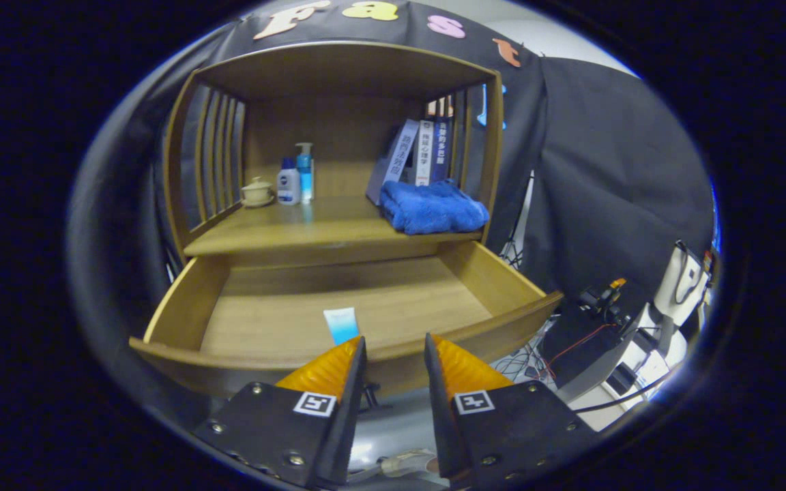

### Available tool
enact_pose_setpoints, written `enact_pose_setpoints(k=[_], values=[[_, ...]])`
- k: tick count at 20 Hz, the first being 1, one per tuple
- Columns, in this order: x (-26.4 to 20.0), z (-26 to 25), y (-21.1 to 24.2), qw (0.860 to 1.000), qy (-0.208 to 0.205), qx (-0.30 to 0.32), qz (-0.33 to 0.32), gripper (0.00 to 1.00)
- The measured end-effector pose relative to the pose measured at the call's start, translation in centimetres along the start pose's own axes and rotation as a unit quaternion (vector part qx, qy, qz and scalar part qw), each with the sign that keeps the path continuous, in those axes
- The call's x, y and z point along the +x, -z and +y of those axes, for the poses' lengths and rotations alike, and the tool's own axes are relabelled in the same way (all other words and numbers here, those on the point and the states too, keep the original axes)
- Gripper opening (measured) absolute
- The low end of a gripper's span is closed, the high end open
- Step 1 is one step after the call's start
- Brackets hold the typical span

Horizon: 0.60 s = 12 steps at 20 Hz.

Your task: Pull open the drawer, take out the items inside it, and place them on the countertop above the cabinet.

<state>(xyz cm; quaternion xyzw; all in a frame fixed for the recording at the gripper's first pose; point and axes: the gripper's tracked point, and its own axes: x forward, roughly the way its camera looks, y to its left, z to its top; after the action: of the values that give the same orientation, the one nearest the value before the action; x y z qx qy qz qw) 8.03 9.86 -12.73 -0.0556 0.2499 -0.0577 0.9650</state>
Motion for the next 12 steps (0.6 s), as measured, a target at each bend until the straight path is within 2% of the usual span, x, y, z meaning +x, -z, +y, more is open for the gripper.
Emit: enact_pose_setpoints(k=[3,7,12], values=[[2.1,1.7,-2.2,1.0,-0.003,0.012,0.01,0.62],[5.8,2.8,-2.5,0.997,0.007,0.003,0.072,0.62],[9.7,4.5,0.0,0.985,0.0,-0.028,0.171,0.62]])
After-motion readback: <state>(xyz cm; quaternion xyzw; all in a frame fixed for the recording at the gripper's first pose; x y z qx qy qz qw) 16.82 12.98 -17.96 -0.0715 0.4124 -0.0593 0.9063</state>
